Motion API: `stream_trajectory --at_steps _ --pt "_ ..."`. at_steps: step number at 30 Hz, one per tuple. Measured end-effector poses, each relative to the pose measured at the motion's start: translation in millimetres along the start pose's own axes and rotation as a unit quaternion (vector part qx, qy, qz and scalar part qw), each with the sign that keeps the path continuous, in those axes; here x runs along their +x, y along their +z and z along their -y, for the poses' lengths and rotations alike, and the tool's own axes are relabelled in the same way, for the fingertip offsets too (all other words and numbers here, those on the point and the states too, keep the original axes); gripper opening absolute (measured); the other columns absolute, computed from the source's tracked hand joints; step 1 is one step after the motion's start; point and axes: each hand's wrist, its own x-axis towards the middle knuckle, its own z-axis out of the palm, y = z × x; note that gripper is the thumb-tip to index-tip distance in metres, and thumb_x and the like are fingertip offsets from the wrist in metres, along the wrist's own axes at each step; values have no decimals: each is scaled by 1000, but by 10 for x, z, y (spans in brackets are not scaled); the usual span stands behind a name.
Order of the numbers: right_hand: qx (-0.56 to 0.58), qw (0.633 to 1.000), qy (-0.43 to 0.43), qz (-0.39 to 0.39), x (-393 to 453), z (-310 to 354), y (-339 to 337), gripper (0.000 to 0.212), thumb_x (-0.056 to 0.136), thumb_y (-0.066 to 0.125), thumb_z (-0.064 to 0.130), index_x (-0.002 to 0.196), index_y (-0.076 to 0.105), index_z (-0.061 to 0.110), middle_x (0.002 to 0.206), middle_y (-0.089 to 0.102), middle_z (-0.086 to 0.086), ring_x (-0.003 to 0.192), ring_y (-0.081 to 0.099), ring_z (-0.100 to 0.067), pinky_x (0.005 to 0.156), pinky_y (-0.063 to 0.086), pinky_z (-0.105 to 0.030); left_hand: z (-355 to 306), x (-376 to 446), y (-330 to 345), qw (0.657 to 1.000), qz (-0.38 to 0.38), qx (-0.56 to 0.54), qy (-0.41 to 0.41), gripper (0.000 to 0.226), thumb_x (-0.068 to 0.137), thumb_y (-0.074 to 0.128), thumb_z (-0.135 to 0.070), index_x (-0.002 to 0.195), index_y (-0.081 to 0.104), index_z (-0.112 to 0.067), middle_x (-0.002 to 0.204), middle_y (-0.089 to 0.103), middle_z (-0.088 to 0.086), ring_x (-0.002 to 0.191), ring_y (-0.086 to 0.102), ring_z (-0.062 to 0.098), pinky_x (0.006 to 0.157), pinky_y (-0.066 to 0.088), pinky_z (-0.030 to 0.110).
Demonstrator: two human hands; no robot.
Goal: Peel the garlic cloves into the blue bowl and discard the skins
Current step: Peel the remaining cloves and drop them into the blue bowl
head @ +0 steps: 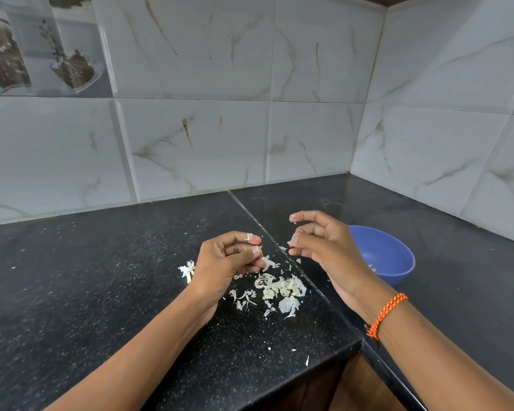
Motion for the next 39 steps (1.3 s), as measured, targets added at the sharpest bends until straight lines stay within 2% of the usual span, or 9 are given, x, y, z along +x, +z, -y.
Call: stream_trajectory --at_steps 6,13,16,20,22,26,28,33,39 --pt "-22 1000 -2 18 -42 -68 107 50 83 78 -8 118 75 28 98 68 -7 85 73 -29 87 59 -40 3 -4 -1 1000 -1 5 -1 20 94 77 0 114 76 0 95 78 25 83 79 30 84 68 36" --pt "-13 999 -22 40 -91 -49 149 66 85 78 -11 134 65 32 122 62 -11 91 76 -20 88 60 -31 -4 -8 2 1000 4 6 -7 20 95 76 0 115 76 0 95 78 23 83 78 29 84 68 35" --pt "-67 994 -69 49 -60 73 87 71 84 77 -14 136 62 32 118 62 -11 90 75 -21 88 61 -31 -13 -9 1 1000 4 4 -8 20 95 76 1 115 76 0 95 78 23 82 78 29 84 67 36" --pt "-172 978 -117 18 69 346 -222 78 81 73 -20 139 58 31 108 59 -7 87 77 -23 84 62 -31 -25 -17 -3 1000 1 6 -5 19 95 76 1 114 76 1 98 77 28 82 79 30 85 67 38" --pt "-234 965 -118 -10 138 437 -452 79 82 70 -20 138 58 33 104 58 -4 81 76 -19 83 61 -30 -24 -18 0 1000 3 6 -5 19 95 76 0 114 77 0 99 76 30 84 79 31 87 67 41" --pt "-295 950 -83 -53 224 411 -841 82 78 73 -18 139 58 34 99 60 -2 71 73 -21 91 60 -50 -15 -15 3 1000 4 7 -7 20 94 77 0 114 77 0 99 77 30 85 79 33 89 66 42" --pt "-310 946 -70 -67 256 338 -941 81 78 75 -16 138 58 34 99 62 -4 74 74 -26 93 59 -53 -6 -14 1 1000 4 9 -9 20 95 76 0 114 77 -1 99 77 29 86 79 34 89 67 41" --pt "-339 934 -82 -75 317 247 -1019 67 87 73 -8 138 59 33 102 67 -4 84 75 -23 94 58 -43 7 -11 6 1000 4 13 -9 19 95 76 0 114 77 -1 98 77 29 87 79 35 88 67 41" --pt "-299 945 -106 -81 283 299 -850 55 91 67 -8 129 66 32 99 69 0 85 75 -15 85 58 -35 -12 -24 19 1000 11 12 -1 24 92 79 0 115 76 1 96 77 29 90 80 36 87 67 39"
